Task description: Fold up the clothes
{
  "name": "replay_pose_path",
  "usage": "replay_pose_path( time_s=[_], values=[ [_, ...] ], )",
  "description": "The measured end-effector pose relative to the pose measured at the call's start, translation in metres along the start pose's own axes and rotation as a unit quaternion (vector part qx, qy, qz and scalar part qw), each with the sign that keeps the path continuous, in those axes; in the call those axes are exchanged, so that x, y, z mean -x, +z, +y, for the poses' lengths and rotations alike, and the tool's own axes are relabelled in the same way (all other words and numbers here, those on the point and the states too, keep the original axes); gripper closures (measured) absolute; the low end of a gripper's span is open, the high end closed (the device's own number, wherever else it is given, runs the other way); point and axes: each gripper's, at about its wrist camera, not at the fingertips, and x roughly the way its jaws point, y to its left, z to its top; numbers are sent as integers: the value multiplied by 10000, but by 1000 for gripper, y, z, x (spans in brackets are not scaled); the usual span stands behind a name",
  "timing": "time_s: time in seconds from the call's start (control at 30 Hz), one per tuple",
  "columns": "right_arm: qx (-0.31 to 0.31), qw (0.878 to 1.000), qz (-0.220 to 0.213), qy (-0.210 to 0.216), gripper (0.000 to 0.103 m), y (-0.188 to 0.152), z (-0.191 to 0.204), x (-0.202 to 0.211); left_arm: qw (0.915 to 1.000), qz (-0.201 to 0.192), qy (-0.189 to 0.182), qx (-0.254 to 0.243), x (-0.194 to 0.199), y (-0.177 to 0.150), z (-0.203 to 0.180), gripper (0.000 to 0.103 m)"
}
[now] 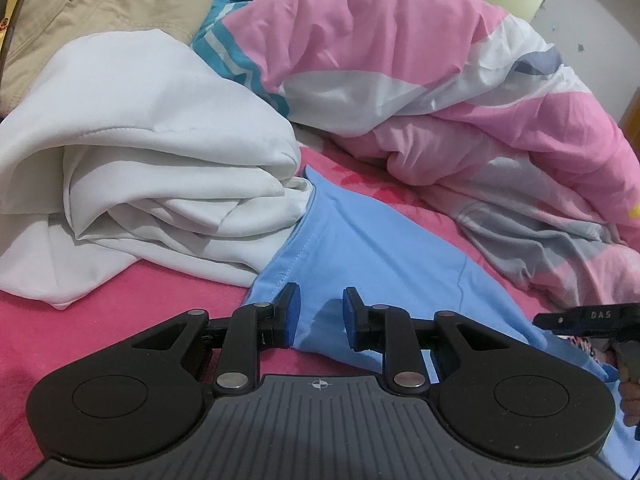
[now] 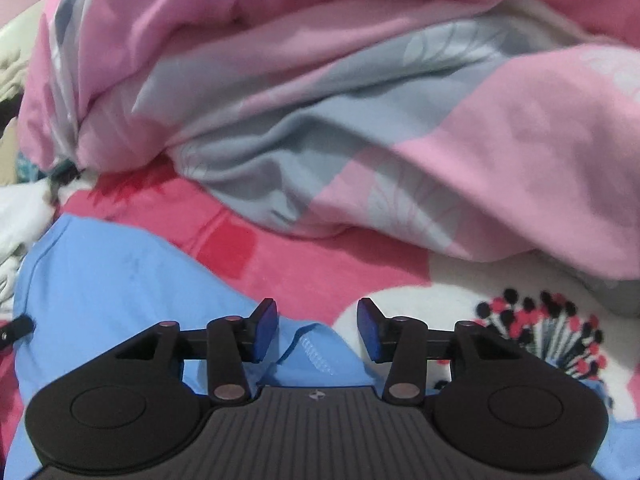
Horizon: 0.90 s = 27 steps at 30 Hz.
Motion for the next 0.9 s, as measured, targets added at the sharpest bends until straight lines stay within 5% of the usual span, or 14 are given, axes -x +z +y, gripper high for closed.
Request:
replay_pose_path(
  time_s=[0.2, 0.33, 0.43, 0.57, 0.9],
  values=[
    [510, 9987, 13, -37, 61, -6, 7, 0, 10000, -1, 7, -26, -1, -1, 0, 80],
    [816, 9967, 39, 2, 94, -6, 16, 3, 10000, -2, 7, -23, 0, 0, 1, 80],
    [1079, 9935, -271, -229, 101, -3, 27, 8, 10000, -17, 21, 42, 1, 1, 3, 80],
    [1159, 9882, -782, -618, 101, 9, 32, 11, 10000, -28, 36, 62, 1, 1, 3, 80],
    [1120, 9835, -870, -1127, 102, 18, 29, -36, 10000, -54, 72, 14, 1, -1, 2, 80]
  ],
)
